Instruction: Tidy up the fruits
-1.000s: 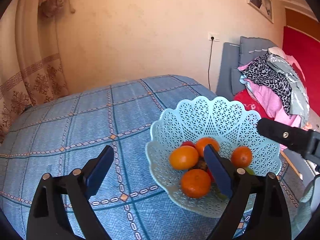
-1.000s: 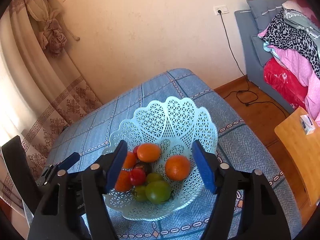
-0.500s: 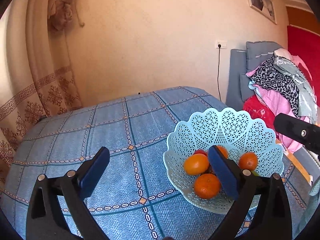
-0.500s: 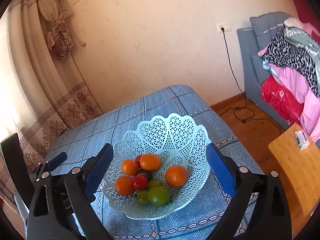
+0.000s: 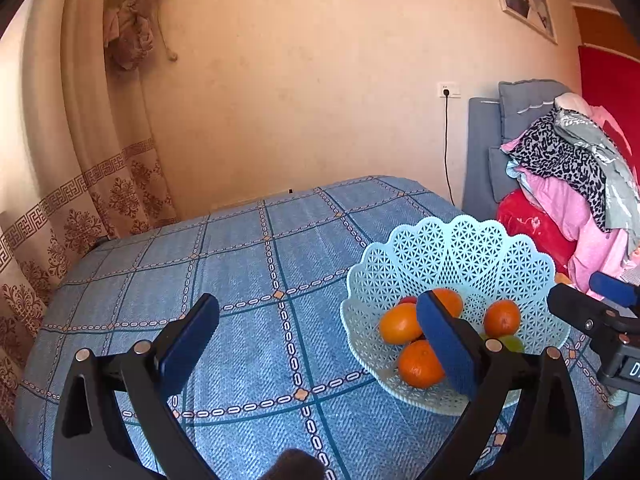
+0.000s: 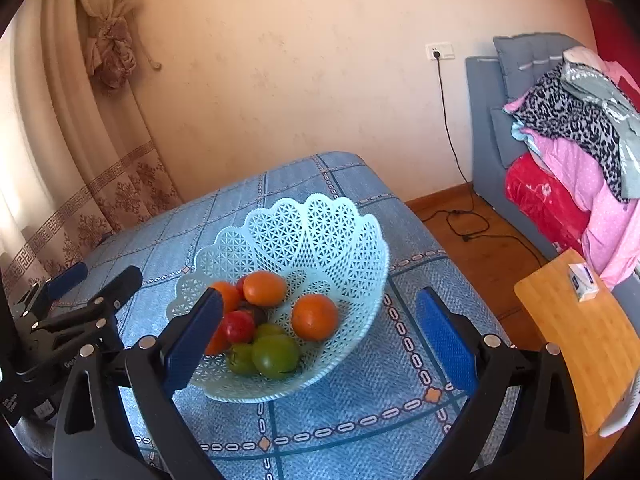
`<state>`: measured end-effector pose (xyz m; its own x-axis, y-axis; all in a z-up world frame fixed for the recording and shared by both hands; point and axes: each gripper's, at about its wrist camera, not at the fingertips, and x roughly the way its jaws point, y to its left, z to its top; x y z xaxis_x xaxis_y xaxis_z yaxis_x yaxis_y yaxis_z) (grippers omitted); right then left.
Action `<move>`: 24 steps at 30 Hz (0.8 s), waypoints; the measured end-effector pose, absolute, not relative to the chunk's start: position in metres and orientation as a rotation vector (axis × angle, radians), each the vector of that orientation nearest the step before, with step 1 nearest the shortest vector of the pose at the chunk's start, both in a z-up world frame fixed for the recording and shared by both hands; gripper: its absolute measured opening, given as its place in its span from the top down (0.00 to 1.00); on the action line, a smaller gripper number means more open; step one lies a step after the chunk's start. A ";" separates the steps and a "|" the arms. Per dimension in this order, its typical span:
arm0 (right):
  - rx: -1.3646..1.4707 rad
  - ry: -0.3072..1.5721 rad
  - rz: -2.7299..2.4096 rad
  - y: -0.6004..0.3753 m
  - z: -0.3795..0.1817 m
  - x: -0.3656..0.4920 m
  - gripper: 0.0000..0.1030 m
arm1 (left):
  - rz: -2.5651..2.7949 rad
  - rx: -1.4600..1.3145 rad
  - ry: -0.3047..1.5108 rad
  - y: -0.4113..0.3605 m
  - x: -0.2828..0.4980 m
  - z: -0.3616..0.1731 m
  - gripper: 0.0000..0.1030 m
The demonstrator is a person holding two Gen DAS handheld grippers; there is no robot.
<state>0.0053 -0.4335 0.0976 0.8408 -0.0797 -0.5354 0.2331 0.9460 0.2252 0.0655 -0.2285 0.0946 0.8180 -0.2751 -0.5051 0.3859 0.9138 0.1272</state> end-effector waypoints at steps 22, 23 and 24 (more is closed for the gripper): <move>0.131 0.526 -0.143 -0.404 0.089 0.010 0.05 | -0.255 0.321 0.498 -0.230 0.069 0.074 0.05; 0.129 0.529 -0.141 -0.404 0.089 0.011 0.05 | -0.251 0.328 0.497 -0.231 0.068 0.073 0.05; 0.129 0.530 -0.141 -0.404 0.088 0.011 0.05 | -0.249 0.332 0.495 -0.232 0.068 0.072 0.05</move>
